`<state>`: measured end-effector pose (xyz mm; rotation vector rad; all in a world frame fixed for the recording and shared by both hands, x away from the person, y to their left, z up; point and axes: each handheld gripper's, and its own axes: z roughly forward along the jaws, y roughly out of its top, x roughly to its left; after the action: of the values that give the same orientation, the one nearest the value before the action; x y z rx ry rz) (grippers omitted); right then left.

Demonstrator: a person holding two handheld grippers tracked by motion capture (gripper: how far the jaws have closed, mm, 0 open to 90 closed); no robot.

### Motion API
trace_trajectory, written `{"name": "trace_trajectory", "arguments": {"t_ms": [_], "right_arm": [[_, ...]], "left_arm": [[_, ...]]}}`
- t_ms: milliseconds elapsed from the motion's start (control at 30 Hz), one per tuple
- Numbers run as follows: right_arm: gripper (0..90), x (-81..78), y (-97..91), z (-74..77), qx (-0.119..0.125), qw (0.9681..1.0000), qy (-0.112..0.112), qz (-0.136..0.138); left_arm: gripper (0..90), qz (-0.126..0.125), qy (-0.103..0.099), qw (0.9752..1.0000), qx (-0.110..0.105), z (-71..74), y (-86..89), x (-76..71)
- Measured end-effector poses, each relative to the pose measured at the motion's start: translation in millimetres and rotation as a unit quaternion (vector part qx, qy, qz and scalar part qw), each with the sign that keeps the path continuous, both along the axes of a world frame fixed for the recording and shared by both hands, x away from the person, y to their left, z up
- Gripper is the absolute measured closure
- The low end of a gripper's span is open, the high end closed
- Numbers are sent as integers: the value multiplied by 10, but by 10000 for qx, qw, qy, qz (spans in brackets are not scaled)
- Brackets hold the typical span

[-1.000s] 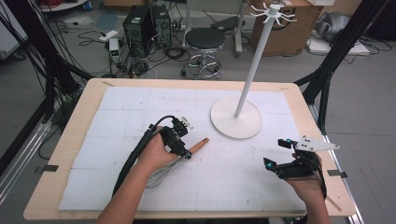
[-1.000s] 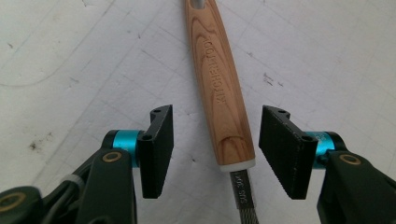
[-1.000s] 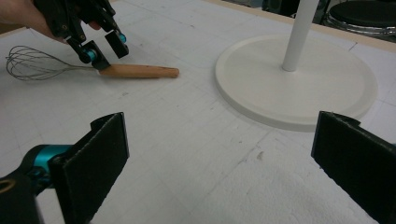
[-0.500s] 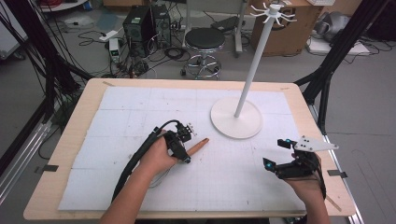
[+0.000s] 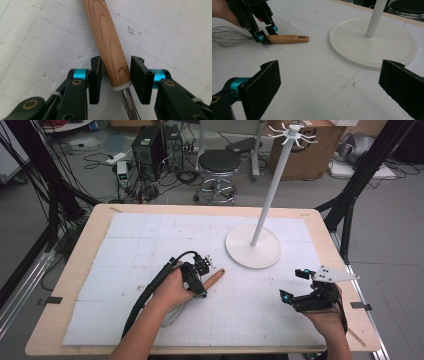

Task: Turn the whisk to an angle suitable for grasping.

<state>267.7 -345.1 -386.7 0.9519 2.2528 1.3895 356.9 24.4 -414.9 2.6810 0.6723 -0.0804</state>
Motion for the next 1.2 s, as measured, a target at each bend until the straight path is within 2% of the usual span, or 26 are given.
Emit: {"name": "trace_trajectory", "arguments": {"t_ms": [33,67,100,233,567,767,800,833,967,1033,1100,1167,1200], "right_arm": [[29,1,4,-2,10,10000,5,5],[29,4,5,-4,2,10000,-4,6],[29,5,8,-5,3,10000,6,5],[29,7,11,-8,-6,10000,0,6],[29,-8,-16,-2,-1,10000,-6,-26],[29,-10,-23,-8,5,10000,1,-41],[29,-9,-23,-9,4,10000,-1,-42],[29,-9,-23,-9,4,10000,-5,-38],[29,-8,-15,-10,4,10000,-5,-21],[29,-7,-10,-10,-22,10000,-22,-11],[29,-8,-2,-7,-15,10000,-24,-14],[29,-6,1,-8,-10,10000,-26,-3],[29,-6,1,-8,-10,10000,-26,-3]], "left_arm": [[606,0,0,10000,0,0,0,0],[574,41,-181,9998,49,7,-18,-6],[558,41,-181,9998,49,7,-18,-6],[590,65,-264,9995,132,-8,-52,-4],[688,176,-211,9995,125,-2,-16,31],[699,61,-245,9996,129,17,-3,22],[700,35,-290,9996,13,55,13,10],[700,35,-290,9996,13,55,13,10],[702,57,-400,9985,-364,205,67,-6],[703,94,-539,9960,-709,361,110,-30],[704,59,-620,9938,-918,468,142,-42],[705,51,-738,9917,-1052,564,166,-63],[706,51,-738,9917,-1052,564,166,-63]]}}
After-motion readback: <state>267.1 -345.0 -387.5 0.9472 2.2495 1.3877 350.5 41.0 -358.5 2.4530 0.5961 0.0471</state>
